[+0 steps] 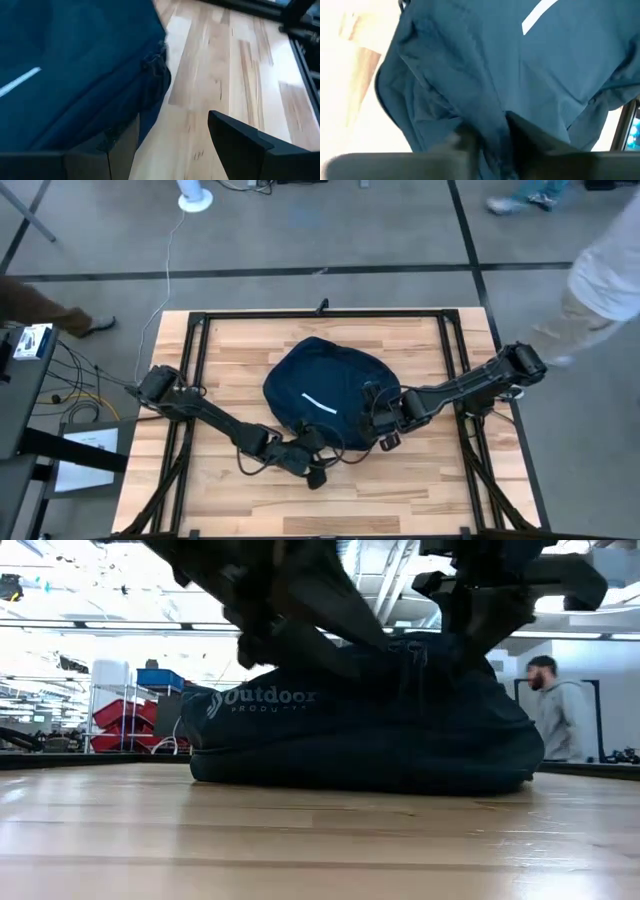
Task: Unpack backpack
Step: Open the blue backpack
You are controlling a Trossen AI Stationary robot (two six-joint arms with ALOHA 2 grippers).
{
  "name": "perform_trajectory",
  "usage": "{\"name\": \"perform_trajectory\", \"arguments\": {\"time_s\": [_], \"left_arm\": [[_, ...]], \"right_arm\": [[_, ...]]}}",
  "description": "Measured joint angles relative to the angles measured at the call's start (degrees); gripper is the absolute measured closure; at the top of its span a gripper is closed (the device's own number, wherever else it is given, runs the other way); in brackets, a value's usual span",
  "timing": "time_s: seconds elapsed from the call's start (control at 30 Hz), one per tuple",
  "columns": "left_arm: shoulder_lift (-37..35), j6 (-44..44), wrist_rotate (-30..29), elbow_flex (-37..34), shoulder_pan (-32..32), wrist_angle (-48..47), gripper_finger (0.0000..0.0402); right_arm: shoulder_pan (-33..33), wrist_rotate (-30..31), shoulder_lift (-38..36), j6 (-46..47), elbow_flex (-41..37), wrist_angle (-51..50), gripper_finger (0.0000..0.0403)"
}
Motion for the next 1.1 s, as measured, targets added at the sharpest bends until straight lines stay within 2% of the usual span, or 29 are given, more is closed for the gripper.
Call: {"name": "perform_trajectory", "arguments": {"time_s": [0.07,0.1,0.37,0.63,0.77,0.93,1.1], "left_arm": [[1.3,-0.6,0.1,0.0,0.6,0.9,0.0178],[1.8,-1.4,0.1,0.0,0.8,1.0,0.0178],[1.9,-4.0,0.5,0.0,3.8,3.1,0.0178],[1.8,-0.2,8.3,-0.1,6.5,9.5,0.0178],[1.8,0.3,9.5,0.0,6.4,7.1,0.0181],[1.8,0.1,9.5,0.0,6.4,6.0,0.0226],[1.8,1.0,9.5,0.0,6.4,5.7,0.0325]], "right_arm": [[-0.3,0.0,0.0,0.0,0.0,0.2,0.0386],[-0.5,0.0,0.0,0.0,0.0,0.2,0.0393],[-0.3,0.0,0.0,0.8,0.0,1.2,0.04],[-0.4,0.0,0.0,-0.1,0.0,2.4,0.0402],[-0.4,0.0,0.0,-0.3,0.0,2.4,0.0402],[-0.4,0.1,0.0,-0.5,0.0,2.4,0.0403],[-0.4,0.1,0.0,-0.5,0.0,2.3,0.0403]]}}
